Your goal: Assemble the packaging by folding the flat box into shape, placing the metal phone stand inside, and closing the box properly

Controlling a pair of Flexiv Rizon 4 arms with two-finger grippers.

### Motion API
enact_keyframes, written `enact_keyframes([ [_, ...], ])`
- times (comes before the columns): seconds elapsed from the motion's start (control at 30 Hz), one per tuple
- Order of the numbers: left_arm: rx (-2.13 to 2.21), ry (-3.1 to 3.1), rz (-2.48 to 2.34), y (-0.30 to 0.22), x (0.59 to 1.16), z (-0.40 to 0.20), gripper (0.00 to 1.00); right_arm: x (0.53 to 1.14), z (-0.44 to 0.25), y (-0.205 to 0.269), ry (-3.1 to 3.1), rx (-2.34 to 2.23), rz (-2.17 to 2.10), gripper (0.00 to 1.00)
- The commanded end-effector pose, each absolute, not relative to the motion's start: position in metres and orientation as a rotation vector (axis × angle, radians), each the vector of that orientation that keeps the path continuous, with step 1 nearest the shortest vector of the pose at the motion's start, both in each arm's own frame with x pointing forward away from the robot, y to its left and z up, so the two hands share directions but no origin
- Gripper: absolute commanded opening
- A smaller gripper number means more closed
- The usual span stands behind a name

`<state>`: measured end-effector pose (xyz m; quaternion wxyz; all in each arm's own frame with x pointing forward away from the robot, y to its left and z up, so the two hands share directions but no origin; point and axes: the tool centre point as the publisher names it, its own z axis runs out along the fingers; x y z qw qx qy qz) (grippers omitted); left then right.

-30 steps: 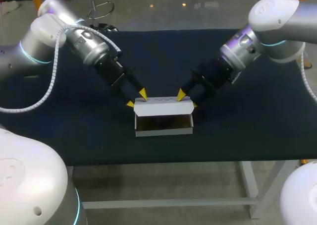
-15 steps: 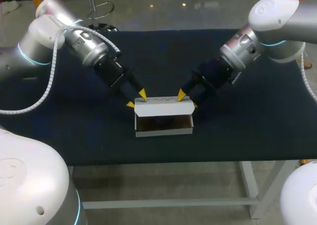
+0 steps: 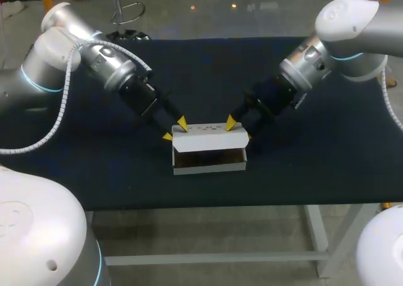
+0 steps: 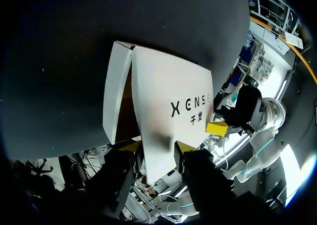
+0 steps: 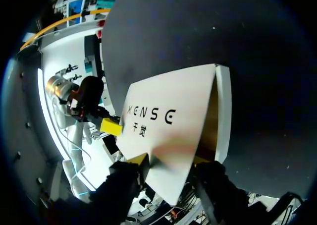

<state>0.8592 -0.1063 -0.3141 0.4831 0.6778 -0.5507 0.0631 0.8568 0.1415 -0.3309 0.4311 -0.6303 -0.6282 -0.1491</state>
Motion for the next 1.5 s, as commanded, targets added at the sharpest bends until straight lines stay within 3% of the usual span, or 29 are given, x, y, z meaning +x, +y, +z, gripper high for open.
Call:
enact_keyframes([
  [0.03,1.668,-1.344,0.165,-0.111,0.854,-0.314,0.43,0.860,-0.334,0.144,-1.562,-1.558,-0.363,0.52],
  [1.03,1.686,-1.322,0.180,-0.110,0.854,-0.331,0.40,0.856,-0.343,0.144,-1.571,-1.556,-0.330,0.53],
  [1.5,1.708,-1.334,0.170,-0.107,0.850,-0.333,0.44,0.854,-0.346,0.141,-1.567,-1.561,-0.323,0.56],
])
